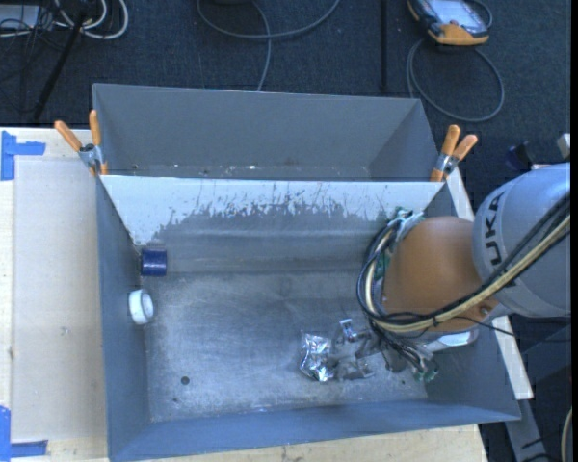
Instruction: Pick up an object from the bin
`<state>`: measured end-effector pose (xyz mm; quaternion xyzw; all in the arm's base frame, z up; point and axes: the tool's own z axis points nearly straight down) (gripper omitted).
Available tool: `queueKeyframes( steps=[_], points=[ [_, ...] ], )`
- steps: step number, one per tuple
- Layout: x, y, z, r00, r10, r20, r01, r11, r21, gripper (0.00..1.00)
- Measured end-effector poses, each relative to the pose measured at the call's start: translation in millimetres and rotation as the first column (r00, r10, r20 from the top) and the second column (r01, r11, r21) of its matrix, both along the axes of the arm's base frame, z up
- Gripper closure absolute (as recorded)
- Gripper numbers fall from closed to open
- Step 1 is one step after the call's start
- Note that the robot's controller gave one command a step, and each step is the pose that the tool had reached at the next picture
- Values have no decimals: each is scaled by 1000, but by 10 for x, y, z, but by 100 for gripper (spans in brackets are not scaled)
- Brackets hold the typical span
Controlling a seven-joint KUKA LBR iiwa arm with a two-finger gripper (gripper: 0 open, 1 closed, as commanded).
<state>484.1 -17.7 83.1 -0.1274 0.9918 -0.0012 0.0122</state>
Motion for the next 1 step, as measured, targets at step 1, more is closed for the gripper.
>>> queueKeyframes(
  steps=[1],
  points=[
    [105,-112,757,999,-33,-17,33,999,-1,100]
  ],
)
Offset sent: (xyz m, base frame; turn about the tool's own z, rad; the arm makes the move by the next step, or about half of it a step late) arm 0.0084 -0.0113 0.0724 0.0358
